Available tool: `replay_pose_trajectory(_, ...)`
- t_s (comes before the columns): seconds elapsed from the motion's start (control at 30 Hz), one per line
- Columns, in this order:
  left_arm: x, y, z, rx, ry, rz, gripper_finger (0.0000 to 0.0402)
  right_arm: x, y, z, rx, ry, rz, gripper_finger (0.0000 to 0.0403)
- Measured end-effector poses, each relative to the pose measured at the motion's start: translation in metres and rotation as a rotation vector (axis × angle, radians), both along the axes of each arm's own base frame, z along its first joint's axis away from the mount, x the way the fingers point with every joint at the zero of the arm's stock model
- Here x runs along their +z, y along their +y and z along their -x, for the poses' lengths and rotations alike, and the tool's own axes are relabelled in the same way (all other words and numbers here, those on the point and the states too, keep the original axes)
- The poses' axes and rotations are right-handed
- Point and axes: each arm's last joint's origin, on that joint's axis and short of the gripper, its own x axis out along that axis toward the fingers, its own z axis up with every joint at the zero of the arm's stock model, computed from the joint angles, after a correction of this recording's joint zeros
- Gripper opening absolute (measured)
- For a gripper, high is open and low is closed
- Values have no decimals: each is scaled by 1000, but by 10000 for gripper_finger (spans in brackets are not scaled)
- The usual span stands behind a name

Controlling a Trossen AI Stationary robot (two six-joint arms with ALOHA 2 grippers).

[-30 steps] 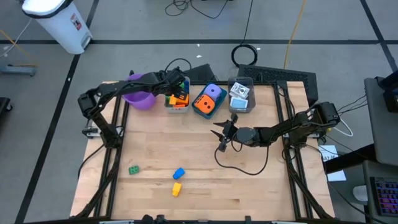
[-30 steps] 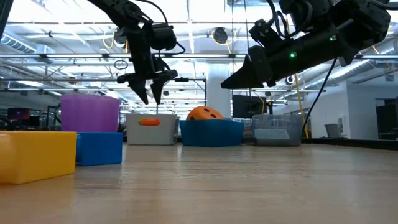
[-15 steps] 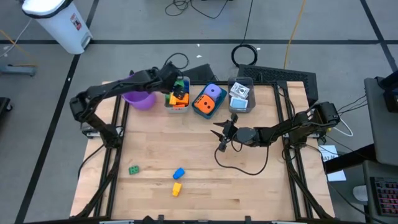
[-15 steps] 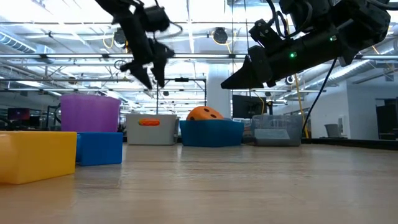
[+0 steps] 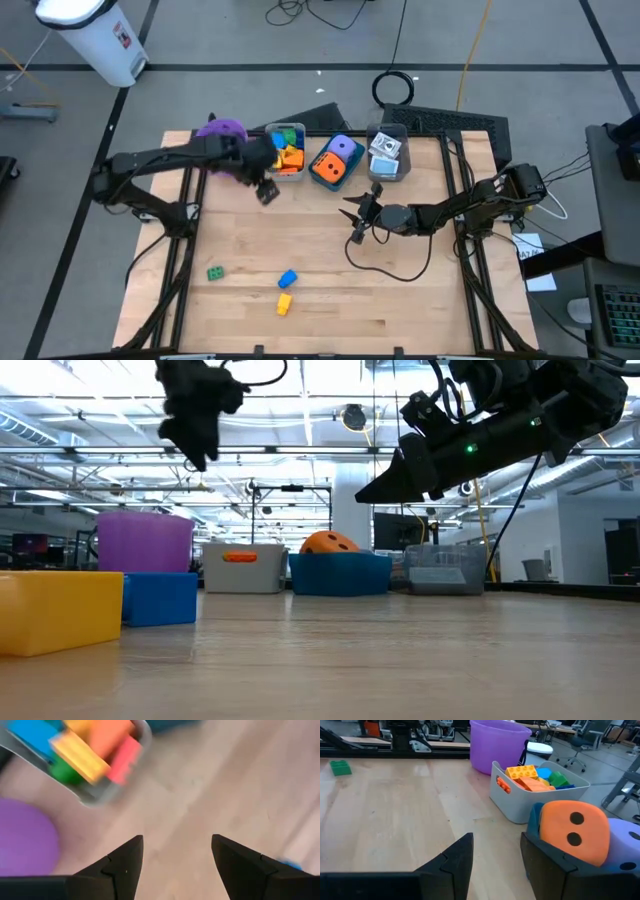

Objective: Pick & Place Toys
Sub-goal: Put the green game piece into the gray bin

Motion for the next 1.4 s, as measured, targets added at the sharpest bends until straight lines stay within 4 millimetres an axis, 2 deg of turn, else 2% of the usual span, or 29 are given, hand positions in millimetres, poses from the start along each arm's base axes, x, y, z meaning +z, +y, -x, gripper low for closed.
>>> replay_pose_trajectory(0.2, -7, -61, -8, -139, 47, 39, 244, 0, 3, -1, 122, 3, -36, 155)
replay_pose_trajectory(0.4, -22, -121, -4, -199, 36, 37, 244, -1, 6, -2, 225, 9, -58, 155)
replay_pose_trajectory(0.57, -38, -160, 6, -188, 15, 83, 244, -2, 11, -2, 328, 19, -96, 155)
replay_pose_trajectory(0.7, -49, -183, 18, -180, 34, 125, 244, -7, 20, 1, 431, 68, -171, 155)
replay_pose_trajectory(0.8, -60, -195, 31, -170, 101, 145, 244, -10, 27, 3, 452, 111, -184, 155)
replay_pose_trajectory(1.0, -81, -205, 58, -112, 238, 101, 244, -11, 36, 5, 486, 125, -168, 155)
replay_pose_trajectory(1.23, -108, -213, 83, -294, 408, 118, 244, -11, 37, 5, 489, 126, -165, 155)
replay_pose_trajectory(1.4, -122, -212, 94, -260, 483, 134, 244, -11, 37, 5, 490, 126, -163, 155)
